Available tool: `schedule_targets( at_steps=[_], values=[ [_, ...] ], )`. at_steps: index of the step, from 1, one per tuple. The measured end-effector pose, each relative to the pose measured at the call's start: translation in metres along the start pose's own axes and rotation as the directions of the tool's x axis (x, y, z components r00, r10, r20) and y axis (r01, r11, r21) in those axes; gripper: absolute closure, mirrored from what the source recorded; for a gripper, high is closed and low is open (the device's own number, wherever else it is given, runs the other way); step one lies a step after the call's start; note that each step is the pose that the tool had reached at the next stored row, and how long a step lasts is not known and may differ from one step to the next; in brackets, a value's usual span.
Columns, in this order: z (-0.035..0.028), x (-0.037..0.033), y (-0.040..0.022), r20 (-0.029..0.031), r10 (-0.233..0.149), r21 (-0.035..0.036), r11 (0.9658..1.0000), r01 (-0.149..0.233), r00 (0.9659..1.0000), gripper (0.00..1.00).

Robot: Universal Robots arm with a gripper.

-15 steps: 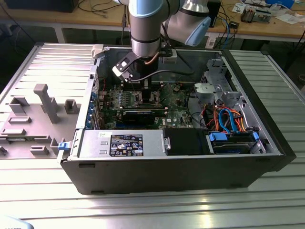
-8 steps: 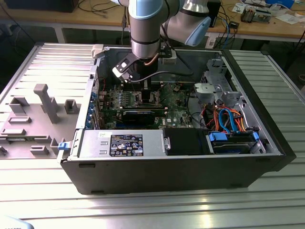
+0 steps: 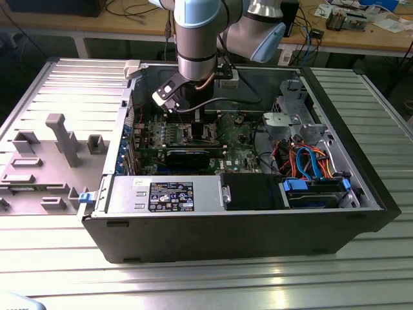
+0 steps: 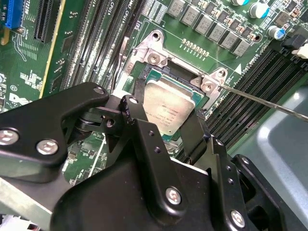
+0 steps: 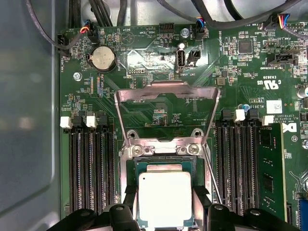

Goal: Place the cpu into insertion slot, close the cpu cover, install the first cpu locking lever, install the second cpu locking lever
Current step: 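Place the cpu into insertion slot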

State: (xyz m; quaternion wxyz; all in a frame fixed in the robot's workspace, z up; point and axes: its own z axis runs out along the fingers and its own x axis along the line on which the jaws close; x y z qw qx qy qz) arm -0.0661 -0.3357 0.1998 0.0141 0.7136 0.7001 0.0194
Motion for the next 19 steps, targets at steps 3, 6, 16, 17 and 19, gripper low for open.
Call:
schedule_targets(
  at_steps=[3,6,16,17,19],
  values=[
    [0.0000,0.0000,0.0000,-0.0001,0.000,0.0000,1.0000,0.000,1.0000,0.46],
    [0.0001,0.0000,0.0003,-0.0002,0.000,-0.0001,1.0000,0.000,1.0000,0.46],
    [0.0003,-0.0019,0.0006,0.0000,0.000,0.0000,1.0000,0.000,1.0000,0.38],
    [0.0003,-0.0018,0.0006,-0.0001,0.000,0.0000,1.0000,0.000,1.0000,0.38],
    [0.0003,-0.0019,0.0007,-0.0001,0.000,0.0000,1.0000,0.000,1.0000,0.38]
  ],
)
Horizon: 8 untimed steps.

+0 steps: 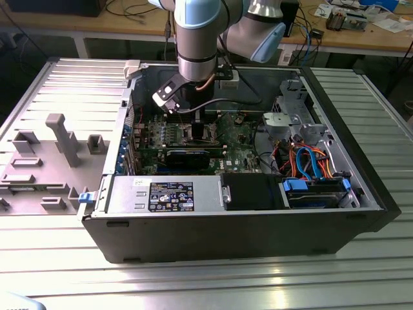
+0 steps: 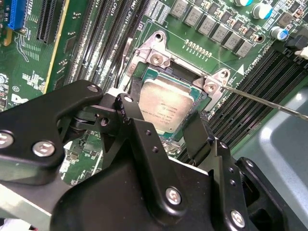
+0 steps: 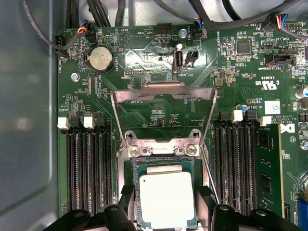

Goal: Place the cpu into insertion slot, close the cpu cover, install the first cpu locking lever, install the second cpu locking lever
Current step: 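Place the cpu into insertion slot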

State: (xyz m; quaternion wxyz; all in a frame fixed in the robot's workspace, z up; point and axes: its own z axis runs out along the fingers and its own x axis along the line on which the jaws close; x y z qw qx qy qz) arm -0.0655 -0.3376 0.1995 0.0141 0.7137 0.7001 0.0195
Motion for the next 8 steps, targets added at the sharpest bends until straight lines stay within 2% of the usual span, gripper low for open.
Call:
schedule_targets(
  at_steps=[8],
  values=[
    [-0.0002,-0.0001,0.0000,-0.0012,-0.024,0.0001,0.9997,0.024,0.9997,0.38]
  ],
)
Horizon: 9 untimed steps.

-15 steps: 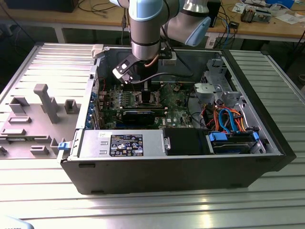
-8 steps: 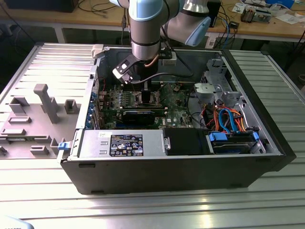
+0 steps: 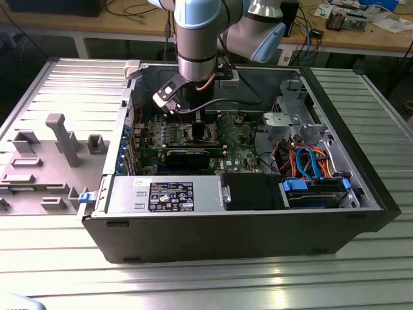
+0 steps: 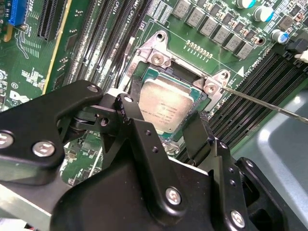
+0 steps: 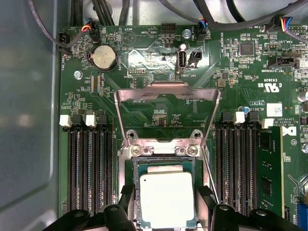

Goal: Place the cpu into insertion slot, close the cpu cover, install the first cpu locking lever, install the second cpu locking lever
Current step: 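Place the cpu into insertion slot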

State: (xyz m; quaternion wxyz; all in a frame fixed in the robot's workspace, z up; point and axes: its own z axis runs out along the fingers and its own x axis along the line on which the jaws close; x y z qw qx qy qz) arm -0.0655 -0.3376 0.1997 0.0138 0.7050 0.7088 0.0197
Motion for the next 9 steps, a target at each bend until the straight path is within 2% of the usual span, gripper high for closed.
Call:
schedule_targets(
  at_steps=[4,5,9],
  values=[
    [0.0000,0.0000,0.0000,-0.0002,0.000,0.0001,1.0000,0.000,1.0000,0.40],
    [-0.0002,-0.0001,0.0000,0.0001,0.000,0.0003,1.0000,0.000,1.0000,0.46],
    [-0.0001,0.0000,0.0000,-0.0002,0.000,0.0002,1.0000,0.000,1.0000,0.47]
  ],
)
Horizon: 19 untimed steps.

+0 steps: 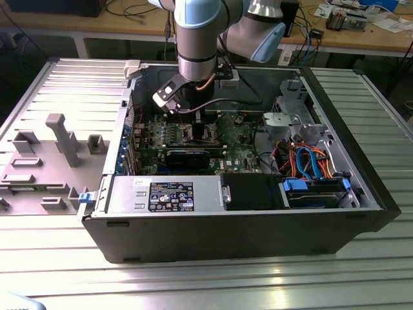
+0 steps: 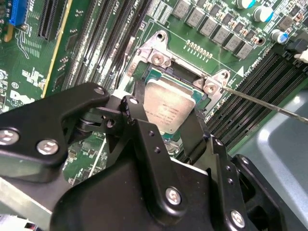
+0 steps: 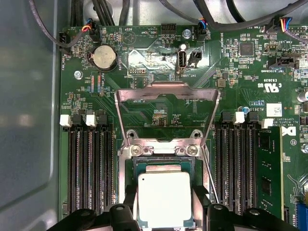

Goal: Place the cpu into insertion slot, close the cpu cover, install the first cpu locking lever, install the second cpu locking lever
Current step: 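Place the cpu into insertion slot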

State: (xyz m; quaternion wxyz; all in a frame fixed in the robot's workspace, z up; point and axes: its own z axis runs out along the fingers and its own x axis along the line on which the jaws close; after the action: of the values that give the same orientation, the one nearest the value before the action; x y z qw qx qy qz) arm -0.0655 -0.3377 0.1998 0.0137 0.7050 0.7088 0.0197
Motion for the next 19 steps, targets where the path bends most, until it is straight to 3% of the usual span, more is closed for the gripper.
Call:
schedule_targets(
  at_steps=[14,19],
  values=[
    [-0.0023,0.0000,0.0002,-0.0007,0.010,-0.0003,1.0000,-0.010,1.0000,0.47],
    [-0.0013,0.0000,0.0004,0.0019,0.023,-0.0001,0.9997,-0.023,0.9997,0.47]
  ],
)
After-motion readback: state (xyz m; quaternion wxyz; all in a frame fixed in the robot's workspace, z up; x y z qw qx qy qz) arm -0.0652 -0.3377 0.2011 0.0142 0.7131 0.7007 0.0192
